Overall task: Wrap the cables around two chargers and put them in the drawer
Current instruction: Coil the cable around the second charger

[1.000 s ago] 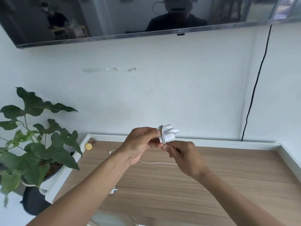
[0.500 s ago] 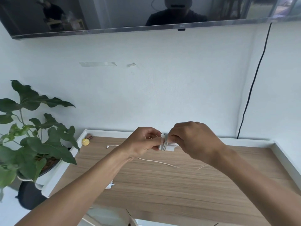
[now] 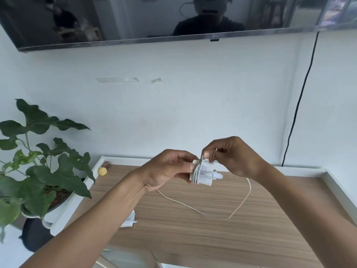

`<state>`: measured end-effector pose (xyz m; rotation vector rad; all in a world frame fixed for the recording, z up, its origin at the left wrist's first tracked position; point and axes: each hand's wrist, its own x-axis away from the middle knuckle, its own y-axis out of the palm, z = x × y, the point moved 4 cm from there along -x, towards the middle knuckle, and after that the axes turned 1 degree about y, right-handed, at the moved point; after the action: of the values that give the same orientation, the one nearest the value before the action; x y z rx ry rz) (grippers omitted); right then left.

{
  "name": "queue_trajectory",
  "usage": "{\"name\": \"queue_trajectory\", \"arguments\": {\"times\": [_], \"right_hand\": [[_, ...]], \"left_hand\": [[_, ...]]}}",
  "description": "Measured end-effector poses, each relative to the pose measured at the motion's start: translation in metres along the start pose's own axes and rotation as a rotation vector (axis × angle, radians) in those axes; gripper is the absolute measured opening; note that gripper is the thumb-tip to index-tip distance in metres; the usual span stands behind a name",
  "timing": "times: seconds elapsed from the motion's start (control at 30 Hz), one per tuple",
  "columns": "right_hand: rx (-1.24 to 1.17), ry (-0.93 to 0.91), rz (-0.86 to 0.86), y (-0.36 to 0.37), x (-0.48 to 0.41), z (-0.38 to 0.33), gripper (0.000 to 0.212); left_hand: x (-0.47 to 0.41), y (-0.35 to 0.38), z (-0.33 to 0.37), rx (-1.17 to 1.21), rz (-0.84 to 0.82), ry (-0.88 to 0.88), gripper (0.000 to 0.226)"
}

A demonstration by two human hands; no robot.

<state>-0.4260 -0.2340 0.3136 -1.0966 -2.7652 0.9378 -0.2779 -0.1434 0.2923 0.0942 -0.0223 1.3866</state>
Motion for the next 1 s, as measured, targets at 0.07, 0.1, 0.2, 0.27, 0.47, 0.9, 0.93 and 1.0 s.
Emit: {"name": "queue_trajectory", "arguments": {"times": [0.07,0.1,0.2,0.27,0.47,0.9,0.93,1.0], "right_hand": [[-0.042,-0.006,-0.046,0.010,0.003,0.009,0.024],[-0.067,-0.010,-0.045,0.016,0.005,0.014,0.030],[-0.059,0.003,0.040,0.033,0.011,0.027,0.028],[0.001,-0.047,0.104,0.042,0.014,0.029,0.032],[0.219,-0.161,0.135,0.052,0.016,0.019,0.035],[0.908,-0.414,0.207,0.028,0.018,-0.024,0.016],[0.908,-0.427,0.202,0.023,0.016,-0.027,0.016],[0.895,-0.437,0.175,0.018,0.011,-0.031,0.014]], "left_hand": [[0.002,0.000,0.007,0.052,-0.013,0.032,0.033],[0.001,0.000,0.009,0.077,0.007,0.044,0.033],[-0.001,-0.003,0.012,0.146,0.105,0.059,0.040],[-0.002,-0.005,0.009,0.176,0.172,0.055,0.030],[-0.003,-0.020,-0.001,0.128,0.439,0.024,0.015],[0.003,-0.039,-0.015,-0.213,0.597,-0.054,0.004],[0.003,-0.038,-0.016,-0.203,0.563,-0.058,0.006],[0.002,-0.033,-0.015,-0.193,0.479,-0.047,0.012]]}}
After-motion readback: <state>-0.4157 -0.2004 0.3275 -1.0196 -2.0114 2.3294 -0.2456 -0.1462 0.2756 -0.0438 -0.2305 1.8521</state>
